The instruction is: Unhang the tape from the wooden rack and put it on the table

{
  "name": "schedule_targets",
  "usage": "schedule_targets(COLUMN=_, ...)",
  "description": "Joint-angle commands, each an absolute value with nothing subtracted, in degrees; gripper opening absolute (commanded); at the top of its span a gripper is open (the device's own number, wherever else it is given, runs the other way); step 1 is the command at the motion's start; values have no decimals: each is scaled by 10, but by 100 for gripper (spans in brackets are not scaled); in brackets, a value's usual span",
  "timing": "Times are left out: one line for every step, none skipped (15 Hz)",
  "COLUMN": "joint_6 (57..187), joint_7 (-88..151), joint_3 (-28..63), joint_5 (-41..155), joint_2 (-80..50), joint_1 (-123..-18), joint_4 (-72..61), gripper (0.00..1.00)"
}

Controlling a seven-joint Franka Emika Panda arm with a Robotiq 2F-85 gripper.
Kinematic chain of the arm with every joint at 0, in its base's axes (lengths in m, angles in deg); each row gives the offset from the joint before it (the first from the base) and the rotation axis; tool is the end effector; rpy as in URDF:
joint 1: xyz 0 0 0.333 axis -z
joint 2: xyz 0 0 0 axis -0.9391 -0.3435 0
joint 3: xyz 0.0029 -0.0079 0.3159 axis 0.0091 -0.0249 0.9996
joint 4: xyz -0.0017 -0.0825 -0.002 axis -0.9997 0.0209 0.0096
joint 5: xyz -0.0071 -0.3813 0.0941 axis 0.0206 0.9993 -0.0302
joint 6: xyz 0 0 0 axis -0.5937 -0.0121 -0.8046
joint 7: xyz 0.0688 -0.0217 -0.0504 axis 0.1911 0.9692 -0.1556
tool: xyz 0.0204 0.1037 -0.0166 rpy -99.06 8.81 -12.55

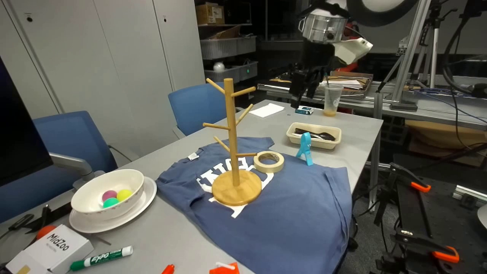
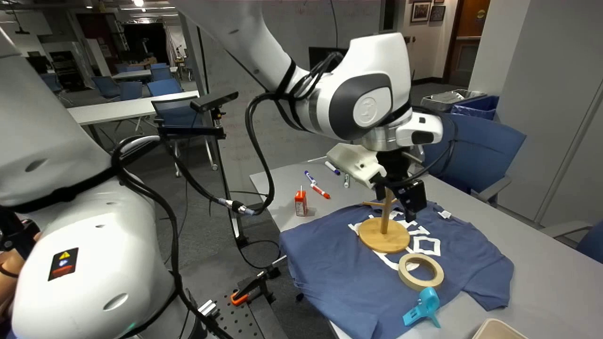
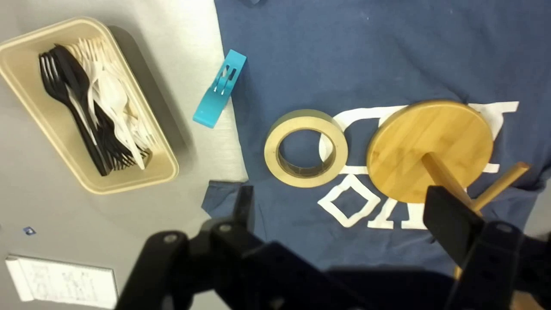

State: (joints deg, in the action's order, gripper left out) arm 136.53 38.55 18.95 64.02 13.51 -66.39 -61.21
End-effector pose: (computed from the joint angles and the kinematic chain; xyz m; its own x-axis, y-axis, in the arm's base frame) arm 0.4482 -0.0423 0.3548 0.9595 -0.1616 0.2309 -0.1807 -0.9815 0.0638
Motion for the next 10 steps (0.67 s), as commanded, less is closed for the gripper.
schedule_targets(joint_6=1355, joint_7=380, joint_3=213, joint_5=637, joint_2=218, joint_1=-666, joint_4=-652, gripper=100)
schedule_targets(joint_6=1353, joint_7=378, joint_3=219, joint_5=635, joint_2=233, joint_1=-666, joint_4=-658, gripper=100)
schedule_targets(joint_6=1351, joint_7=377, joint_3=224, joint_5=634, joint_2=247, joint_1=-666, joint_4=-663, gripper=100)
schedule_targets(joint_6=1350, joint_7=378, joint_3=229, joint_5=633, joint_2=262, joint_1=-666, joint_4=-670, gripper=100)
schedule_targets(joint_6=1349, joint_7=376, joint_3=233, joint_5=632, joint_2=276, joint_1=-667, joint_4=-676, gripper=100)
schedule_targets(joint_6=1346, joint_7=375, joint_3=236, joint_5=630, joint_2=290, joint_1=-668, joint_4=-683, gripper=100)
schedule_targets(joint_6=1345, joint_7=374, joint_3=238, joint_5=627, joint_2=304, joint_1=-669, joint_4=-688, gripper=100)
schedule_targets(joint_6=1344, joint_7=372, joint_3=240, joint_5=623, joint_2=319, joint_1=-670, joint_4=-695, gripper=100)
schedule_targets(joint_6=1344, joint_7=370, joint_3=240, joint_5=618, joint_2=332, joint_1=-672, joint_4=-702, gripper=100)
schedule_targets(joint_6=1341, joint_7=365, joint_3=238, joint_5=612, joint_2=347, joint_1=-676, joint_4=-709, gripper=100)
